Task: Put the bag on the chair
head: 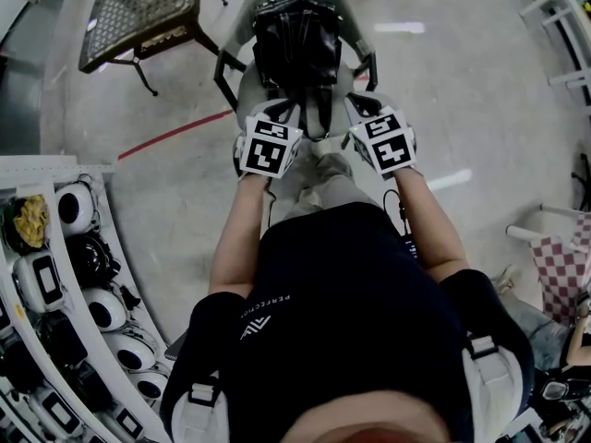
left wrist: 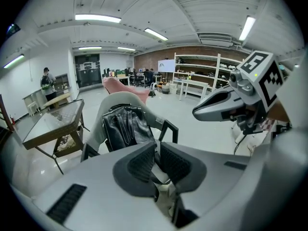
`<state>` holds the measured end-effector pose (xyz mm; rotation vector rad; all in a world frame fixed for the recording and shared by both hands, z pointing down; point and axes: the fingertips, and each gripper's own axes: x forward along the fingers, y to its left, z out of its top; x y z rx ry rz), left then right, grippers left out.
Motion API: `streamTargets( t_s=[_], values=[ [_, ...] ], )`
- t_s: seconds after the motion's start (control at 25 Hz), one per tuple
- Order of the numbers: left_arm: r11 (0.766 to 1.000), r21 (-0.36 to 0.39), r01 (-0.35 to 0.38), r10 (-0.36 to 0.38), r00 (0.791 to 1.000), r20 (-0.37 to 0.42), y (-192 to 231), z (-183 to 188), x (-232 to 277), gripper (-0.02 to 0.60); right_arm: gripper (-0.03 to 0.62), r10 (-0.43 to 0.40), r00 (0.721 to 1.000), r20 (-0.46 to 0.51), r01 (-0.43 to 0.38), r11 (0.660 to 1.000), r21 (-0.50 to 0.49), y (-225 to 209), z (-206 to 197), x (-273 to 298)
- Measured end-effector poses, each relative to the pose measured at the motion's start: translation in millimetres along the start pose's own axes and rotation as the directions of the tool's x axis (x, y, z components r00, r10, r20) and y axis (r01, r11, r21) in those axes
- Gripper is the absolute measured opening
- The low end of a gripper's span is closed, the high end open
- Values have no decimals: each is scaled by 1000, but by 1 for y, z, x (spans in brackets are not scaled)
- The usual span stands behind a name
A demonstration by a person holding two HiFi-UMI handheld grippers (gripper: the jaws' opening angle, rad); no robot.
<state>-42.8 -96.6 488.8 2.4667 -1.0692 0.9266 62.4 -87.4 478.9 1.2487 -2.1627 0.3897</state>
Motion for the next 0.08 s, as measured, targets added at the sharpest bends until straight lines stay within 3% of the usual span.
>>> streamTargets(
  t_s=[0.08],
  values=[
    [1000, 5, 0, 0, 1000, 1, -1, 0, -1, 43, 38, -5, 1000, -3, 5, 1000, 9, -1, -2, -2]
  ],
)
